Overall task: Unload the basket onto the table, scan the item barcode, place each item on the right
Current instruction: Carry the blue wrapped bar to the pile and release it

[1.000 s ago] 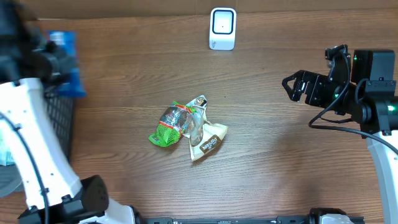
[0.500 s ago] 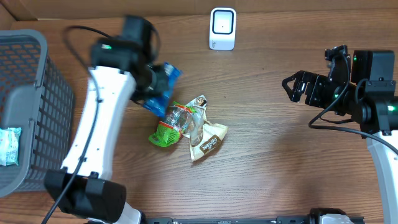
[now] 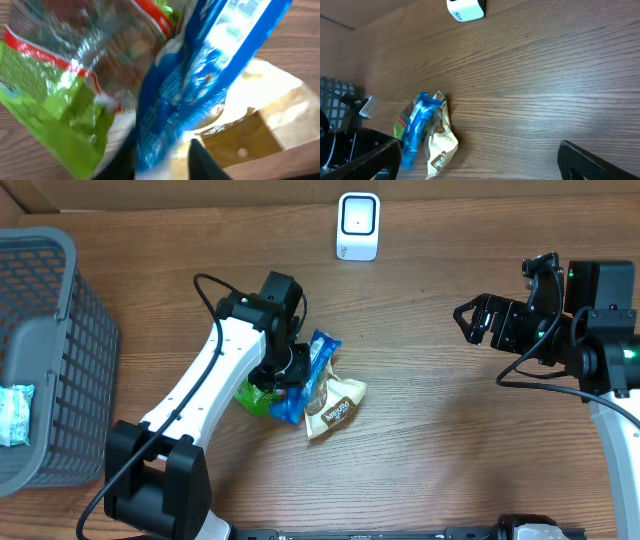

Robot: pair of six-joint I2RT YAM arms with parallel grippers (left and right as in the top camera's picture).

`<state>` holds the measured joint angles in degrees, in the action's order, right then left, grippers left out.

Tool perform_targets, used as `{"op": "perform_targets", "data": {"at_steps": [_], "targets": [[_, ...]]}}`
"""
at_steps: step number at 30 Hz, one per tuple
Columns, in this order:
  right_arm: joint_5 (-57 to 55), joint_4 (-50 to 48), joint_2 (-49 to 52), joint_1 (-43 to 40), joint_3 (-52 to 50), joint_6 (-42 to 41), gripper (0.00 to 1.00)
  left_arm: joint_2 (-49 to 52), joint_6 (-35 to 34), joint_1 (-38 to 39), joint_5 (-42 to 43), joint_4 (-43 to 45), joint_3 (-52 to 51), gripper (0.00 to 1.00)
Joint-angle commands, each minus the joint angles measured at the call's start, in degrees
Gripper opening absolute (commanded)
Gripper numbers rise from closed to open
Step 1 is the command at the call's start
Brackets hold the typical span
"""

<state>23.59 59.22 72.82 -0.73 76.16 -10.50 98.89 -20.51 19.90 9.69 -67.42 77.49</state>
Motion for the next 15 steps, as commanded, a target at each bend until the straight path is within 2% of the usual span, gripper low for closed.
{"op": "perform_targets", "data": {"at_steps": [1, 8, 11, 15], "targets": [[0.07, -0.11, -0.02, -0.13, 1.09, 0.0, 1.0, -0.66, 0.9, -0.11, 0.87, -0.46, 0.9, 0.35], [0.07, 0.46, -0.02, -0.13, 1.09, 0.0, 1.0, -0.68, 2.16, -0.22, 0.15, -4.68, 11.61, 0.37], [0.07, 0.55, -0.02, -0.13, 1.09, 0.0, 1.0, -0.68, 2.47, -1.42, -2.8, -9.16, 20.96, 0.38], [0.07, 0.52, -0.02, -0.13, 1.09, 0.0, 1.0, -0.7, 0.57, -6.1, -8.26, -17.05, 35.45, 0.45]]}}
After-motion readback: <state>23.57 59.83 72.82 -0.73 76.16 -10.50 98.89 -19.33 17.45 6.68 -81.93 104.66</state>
